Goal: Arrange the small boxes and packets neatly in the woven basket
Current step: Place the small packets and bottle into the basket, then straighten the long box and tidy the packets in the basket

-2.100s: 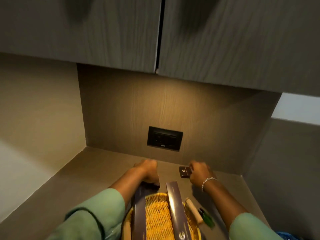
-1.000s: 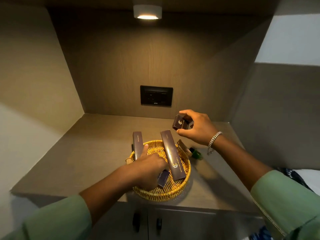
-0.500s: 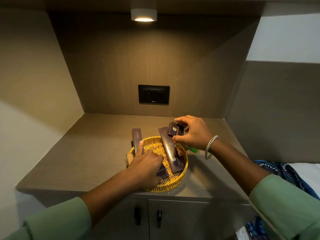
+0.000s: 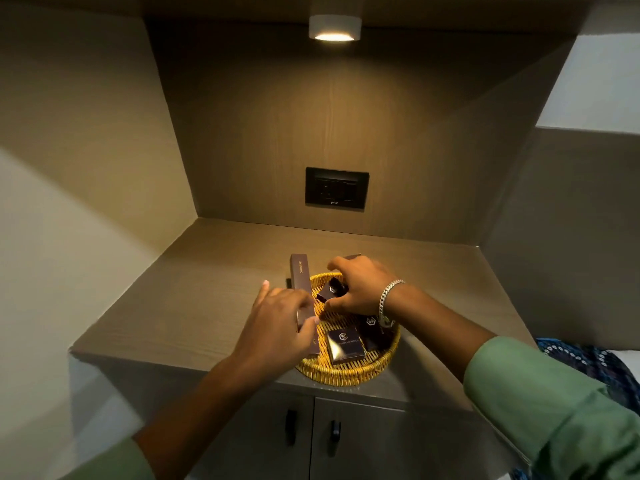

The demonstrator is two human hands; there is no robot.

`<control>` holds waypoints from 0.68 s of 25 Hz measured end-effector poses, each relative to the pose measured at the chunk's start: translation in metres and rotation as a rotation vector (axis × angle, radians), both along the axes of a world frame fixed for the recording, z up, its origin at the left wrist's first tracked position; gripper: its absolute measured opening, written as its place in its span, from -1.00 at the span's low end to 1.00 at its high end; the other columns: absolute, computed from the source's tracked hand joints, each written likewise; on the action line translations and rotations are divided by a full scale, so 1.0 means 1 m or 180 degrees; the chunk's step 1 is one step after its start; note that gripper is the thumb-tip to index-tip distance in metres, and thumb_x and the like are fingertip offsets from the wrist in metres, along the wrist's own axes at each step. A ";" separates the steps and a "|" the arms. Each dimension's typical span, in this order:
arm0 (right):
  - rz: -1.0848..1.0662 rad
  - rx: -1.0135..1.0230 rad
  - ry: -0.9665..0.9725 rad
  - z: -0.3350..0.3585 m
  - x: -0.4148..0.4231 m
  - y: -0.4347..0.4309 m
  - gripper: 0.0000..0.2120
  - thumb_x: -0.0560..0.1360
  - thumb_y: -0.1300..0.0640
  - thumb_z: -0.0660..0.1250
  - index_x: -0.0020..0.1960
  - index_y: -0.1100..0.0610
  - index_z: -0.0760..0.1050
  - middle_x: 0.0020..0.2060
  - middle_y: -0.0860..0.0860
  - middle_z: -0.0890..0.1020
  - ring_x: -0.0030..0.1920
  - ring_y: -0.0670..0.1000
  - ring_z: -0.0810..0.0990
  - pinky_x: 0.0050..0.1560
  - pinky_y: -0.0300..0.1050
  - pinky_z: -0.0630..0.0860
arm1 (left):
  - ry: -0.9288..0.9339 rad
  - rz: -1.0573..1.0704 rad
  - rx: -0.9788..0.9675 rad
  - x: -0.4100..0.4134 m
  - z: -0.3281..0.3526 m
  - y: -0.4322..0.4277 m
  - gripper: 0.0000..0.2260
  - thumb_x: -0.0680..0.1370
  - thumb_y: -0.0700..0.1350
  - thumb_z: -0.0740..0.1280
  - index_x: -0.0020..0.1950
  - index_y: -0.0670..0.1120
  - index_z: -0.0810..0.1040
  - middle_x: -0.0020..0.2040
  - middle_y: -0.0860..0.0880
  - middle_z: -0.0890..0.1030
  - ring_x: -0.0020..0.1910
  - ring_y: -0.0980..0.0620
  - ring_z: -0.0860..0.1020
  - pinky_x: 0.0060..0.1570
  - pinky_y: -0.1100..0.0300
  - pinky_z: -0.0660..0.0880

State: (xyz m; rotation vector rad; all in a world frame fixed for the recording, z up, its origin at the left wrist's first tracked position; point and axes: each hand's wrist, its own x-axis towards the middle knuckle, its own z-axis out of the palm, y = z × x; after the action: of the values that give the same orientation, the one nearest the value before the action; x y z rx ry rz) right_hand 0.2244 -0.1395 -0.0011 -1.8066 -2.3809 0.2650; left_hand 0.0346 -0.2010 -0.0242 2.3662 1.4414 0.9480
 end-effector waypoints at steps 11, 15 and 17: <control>-0.0118 -0.0144 -0.0977 -0.018 -0.034 0.011 -0.56 0.37 -0.27 0.35 -0.06 0.11 0.56 -0.24 0.05 0.61 -0.25 0.07 0.55 -0.30 -0.08 0.53 | -0.0321 0.0343 -0.0139 -0.022 -0.008 0.012 -0.79 0.48 -0.10 0.36 0.11 -0.04 0.54 0.06 0.01 0.61 0.08 0.08 0.46 0.42 -0.10 0.08; -0.0172 -0.0220 -0.0675 0.010 -0.031 0.006 -0.52 0.36 -0.24 0.40 0.04 0.14 0.53 -0.11 0.09 0.61 -0.15 0.08 0.55 -0.17 -0.03 0.57 | -0.0454 0.0322 -0.0105 -0.019 -0.007 0.019 -0.81 0.47 -0.15 0.37 0.08 -0.07 0.56 0.02 -0.01 0.62 0.01 0.11 0.42 0.34 -0.10 0.20; -0.0361 0.0070 -0.0144 0.042 -0.008 0.014 -0.54 0.32 -0.22 0.44 -0.01 0.13 0.55 -0.16 0.05 0.59 -0.14 0.06 0.55 -0.17 -0.02 0.57 | -0.0441 0.0298 -0.0085 -0.017 -0.007 0.025 -0.81 0.47 -0.16 0.37 0.08 -0.08 0.56 0.01 -0.02 0.62 0.02 0.07 0.44 0.17 -0.03 0.35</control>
State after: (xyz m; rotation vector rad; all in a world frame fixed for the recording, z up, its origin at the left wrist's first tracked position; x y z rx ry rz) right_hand 0.2162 -0.1254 0.0412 -1.9492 -2.2904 0.1860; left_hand 0.0173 -0.1762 -0.0313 2.1838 1.5124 1.0853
